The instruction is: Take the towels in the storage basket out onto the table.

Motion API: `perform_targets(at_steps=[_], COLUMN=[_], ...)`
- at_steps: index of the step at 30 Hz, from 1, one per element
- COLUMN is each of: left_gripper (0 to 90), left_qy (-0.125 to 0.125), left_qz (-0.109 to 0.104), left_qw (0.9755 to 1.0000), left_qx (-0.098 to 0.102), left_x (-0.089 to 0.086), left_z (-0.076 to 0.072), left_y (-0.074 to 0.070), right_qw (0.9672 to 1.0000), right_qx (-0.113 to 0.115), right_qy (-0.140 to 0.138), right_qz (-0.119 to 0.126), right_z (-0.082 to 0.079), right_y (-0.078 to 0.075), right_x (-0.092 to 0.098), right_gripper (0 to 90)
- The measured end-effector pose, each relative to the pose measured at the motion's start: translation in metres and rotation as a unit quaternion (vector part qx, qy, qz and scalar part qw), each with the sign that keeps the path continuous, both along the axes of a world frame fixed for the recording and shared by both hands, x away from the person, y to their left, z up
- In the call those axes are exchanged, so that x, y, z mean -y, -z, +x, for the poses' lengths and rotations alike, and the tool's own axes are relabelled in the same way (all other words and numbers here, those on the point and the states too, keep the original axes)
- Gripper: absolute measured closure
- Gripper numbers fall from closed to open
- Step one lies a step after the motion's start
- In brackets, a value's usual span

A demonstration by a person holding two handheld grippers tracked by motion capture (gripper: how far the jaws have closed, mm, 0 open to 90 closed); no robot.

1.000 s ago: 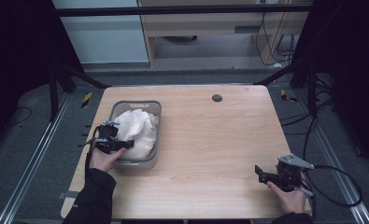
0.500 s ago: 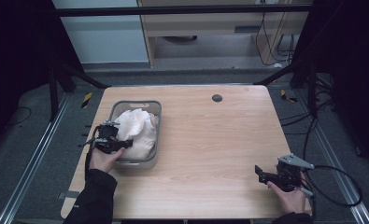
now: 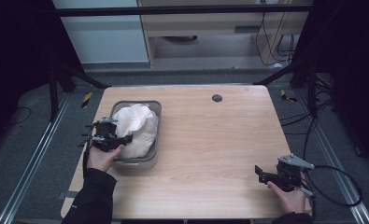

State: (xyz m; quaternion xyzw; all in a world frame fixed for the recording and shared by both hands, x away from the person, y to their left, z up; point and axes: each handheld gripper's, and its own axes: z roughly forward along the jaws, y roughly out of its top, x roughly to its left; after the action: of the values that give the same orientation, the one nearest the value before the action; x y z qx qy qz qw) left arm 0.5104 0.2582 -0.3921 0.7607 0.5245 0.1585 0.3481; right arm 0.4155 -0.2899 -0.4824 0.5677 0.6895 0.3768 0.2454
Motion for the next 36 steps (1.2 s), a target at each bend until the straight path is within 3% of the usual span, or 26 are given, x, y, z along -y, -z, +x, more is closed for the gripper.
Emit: perform_targets(at_steps=[17,36], left_gripper=[66.4,66.5], left_qy=[0.0,0.006], left_qz=[-0.015,-0.025], left_qw=[0.9987,0.9965], left_qx=[0.049,0.08], left_x=[-0.001,-0.002], left_z=[-0.009,-0.018], left_y=[-0.039,-0.065], right_qw=[1.0,1.0], right_qx=[0.002,0.006], right_qy=[-0.002,-0.003], right_qz=[0.001,-0.001], right_z=[0.0,0.0], right_y=[0.0,0.0], right_x=[-0.001,0.0], right_gripper=[3.8,4.1])
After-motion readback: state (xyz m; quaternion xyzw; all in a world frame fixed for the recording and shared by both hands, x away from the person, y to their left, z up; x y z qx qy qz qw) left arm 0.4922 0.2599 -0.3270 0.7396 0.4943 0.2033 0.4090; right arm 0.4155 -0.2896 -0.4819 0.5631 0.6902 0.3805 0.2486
